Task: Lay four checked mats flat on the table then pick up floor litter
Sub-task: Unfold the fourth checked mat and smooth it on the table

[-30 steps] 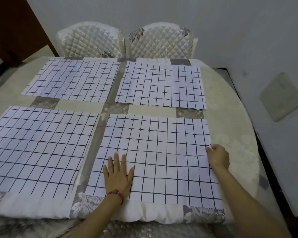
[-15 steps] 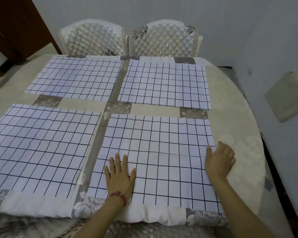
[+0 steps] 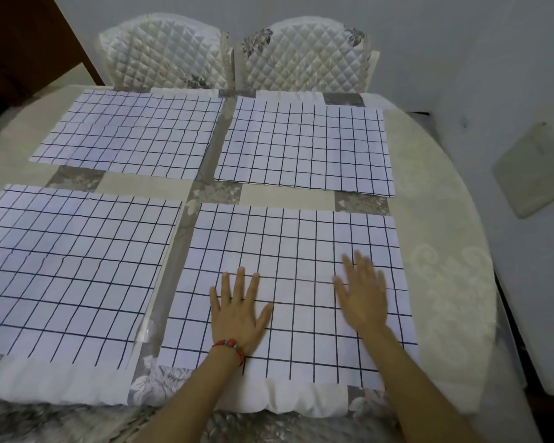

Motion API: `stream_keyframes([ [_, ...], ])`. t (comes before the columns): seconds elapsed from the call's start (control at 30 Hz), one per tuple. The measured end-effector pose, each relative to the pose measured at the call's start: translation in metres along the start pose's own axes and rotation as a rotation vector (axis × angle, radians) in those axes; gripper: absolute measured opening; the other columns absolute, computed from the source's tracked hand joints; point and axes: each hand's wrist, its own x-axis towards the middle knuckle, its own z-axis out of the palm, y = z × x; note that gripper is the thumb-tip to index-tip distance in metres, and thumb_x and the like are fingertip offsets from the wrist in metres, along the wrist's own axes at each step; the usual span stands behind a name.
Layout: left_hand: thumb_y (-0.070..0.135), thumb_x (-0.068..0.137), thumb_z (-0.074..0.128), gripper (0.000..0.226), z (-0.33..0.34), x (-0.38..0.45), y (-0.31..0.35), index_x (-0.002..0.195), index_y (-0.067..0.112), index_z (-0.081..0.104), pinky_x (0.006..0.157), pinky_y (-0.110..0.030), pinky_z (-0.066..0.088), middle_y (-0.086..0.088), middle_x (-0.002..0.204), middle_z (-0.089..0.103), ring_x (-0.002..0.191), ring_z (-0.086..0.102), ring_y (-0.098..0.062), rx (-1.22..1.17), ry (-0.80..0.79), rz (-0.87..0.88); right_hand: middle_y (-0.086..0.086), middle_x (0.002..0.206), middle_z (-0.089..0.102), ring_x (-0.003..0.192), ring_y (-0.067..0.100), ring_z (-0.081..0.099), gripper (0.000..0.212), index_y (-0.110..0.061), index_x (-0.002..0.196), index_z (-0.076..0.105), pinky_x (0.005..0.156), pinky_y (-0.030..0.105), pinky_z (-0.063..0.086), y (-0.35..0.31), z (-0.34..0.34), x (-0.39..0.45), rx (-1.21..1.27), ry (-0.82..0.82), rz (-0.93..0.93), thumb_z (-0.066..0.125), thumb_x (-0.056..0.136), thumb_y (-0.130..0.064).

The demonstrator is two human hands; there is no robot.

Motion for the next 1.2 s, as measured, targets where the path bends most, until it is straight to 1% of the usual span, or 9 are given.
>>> stream_keyframes([
  [0.1, 0.071, 0.076, -0.003, 0.071, 0.001, 0.001, -0.001, 0.136, 0.040, -0.026, 0.113, -0.048, -0.021, 0.008, 0.149, -0.029, 0.136, -0.034, -0.023, 0.002, 0.003, -0.004, 0.006, 0.160, 0.002, 0.147, 0.022, -0.002, 0.059, -0.022, 0.149, 0.012, 0.119, 0.047, 0.001, 0.026, -0.014, 0.004, -0.002, 0.036, 0.271, 0.023, 0.097, -0.047],
  [0.17, 0.072, 0.076, -0.002, 0.071, 0.002, 0.002, -0.001, 0.135, 0.040, -0.027, 0.112, -0.048, -0.023, 0.008, 0.149, -0.030, 0.135, -0.035, -0.023, 0.001, -0.001, 0.000, 0.010, 0.159, 0.009, 0.147, 0.025, 0.002, 0.059, -0.014, 0.148, 0.020, 0.119, 0.049, 0.005, 0.009, -0.016, 0.006, 0.023, 0.114, 0.280, 0.030, 0.097, -0.043],
  [0.3, 0.071, 0.077, -0.002, 0.071, 0.003, 0.001, 0.000, 0.135, 0.039, -0.028, 0.109, -0.049, -0.027, 0.007, 0.149, -0.031, 0.134, -0.038, -0.023, 0.026, -0.007, -0.005, 0.003, 0.158, 0.014, 0.147, 0.022, 0.008, 0.055, -0.022, 0.146, 0.025, 0.120, 0.048, 0.006, -0.066, 0.007, 0.012, -0.057, -0.043, -0.485, 0.031, 0.095, -0.044],
  [0.37, 0.072, 0.077, -0.002, 0.072, 0.004, 0.001, -0.001, 0.135, 0.039, -0.028, 0.108, -0.049, -0.030, 0.006, 0.149, -0.031, 0.134, -0.039, -0.024, 0.034, -0.011, -0.010, -0.005, 0.159, 0.006, 0.147, 0.018, 0.002, 0.054, -0.028, 0.147, 0.018, 0.119, 0.042, -0.004, -0.082, 0.015, 0.025, -0.111, -0.162, -0.698, 0.023, 0.096, -0.047],
  [0.67, 0.073, 0.076, -0.002, 0.072, 0.005, 0.004, -0.003, 0.132, 0.040, -0.033, 0.107, -0.052, -0.029, 0.004, 0.147, -0.037, 0.133, -0.040, -0.027, 0.024, -0.022, -0.003, 0.006, 0.160, 0.003, 0.147, 0.023, -0.003, 0.058, -0.020, 0.149, 0.009, 0.119, 0.047, -0.002, -0.011, -0.022, 0.095, -0.007, 0.003, 0.124, 0.020, 0.098, -0.045],
  [0.77, 0.072, 0.076, -0.003, 0.072, 0.007, 0.003, -0.003, 0.133, 0.039, -0.034, 0.108, -0.053, -0.027, 0.003, 0.146, -0.039, 0.134, -0.039, -0.028, 0.028, -0.020, -0.008, 0.002, 0.159, 0.001, 0.147, 0.019, -0.004, 0.058, -0.019, 0.149, 0.012, 0.119, 0.043, -0.005, -0.037, -0.014, 0.050, 0.049, 0.118, 0.024, 0.023, 0.098, -0.045],
  [0.9, 0.072, 0.077, -0.001, 0.074, 0.008, 0.002, -0.002, 0.136, 0.038, -0.029, 0.108, -0.052, -0.027, 0.002, 0.149, -0.035, 0.135, -0.038, -0.026, 0.025, -0.017, -0.016, -0.013, 0.152, -0.016, 0.142, 0.009, -0.019, 0.058, -0.032, 0.148, 0.003, 0.115, 0.033, -0.017, -0.076, 0.025, -0.024, -0.004, -0.098, -0.335, 0.015, 0.095, -0.053],
  [1.1, 0.072, 0.082, 0.008, 0.074, 0.005, 0.003, -0.004, 0.135, 0.037, -0.031, 0.112, -0.054, -0.020, 0.000, 0.147, -0.035, 0.136, -0.034, -0.026, 0.014, -0.012, -0.021, -0.004, 0.159, 0.000, 0.147, 0.017, 0.000, 0.058, -0.027, 0.148, 0.008, 0.119, 0.039, -0.004, 0.001, 0.009, -0.038, 0.005, 0.052, 0.145, 0.026, 0.096, -0.046],
  [1.2, 0.072, 0.082, 0.007, 0.074, 0.006, 0.004, -0.005, 0.136, 0.035, -0.028, 0.112, -0.054, -0.019, -0.001, 0.147, -0.033, 0.136, -0.034, -0.025, 0.003, -0.008, -0.009, 0.001, 0.159, 0.004, 0.147, 0.018, 0.001, 0.057, -0.025, 0.148, 0.010, 0.119, 0.040, -0.002, 0.020, -0.002, -0.049, 0.010, 0.048, 0.203, 0.026, 0.097, -0.044],
])
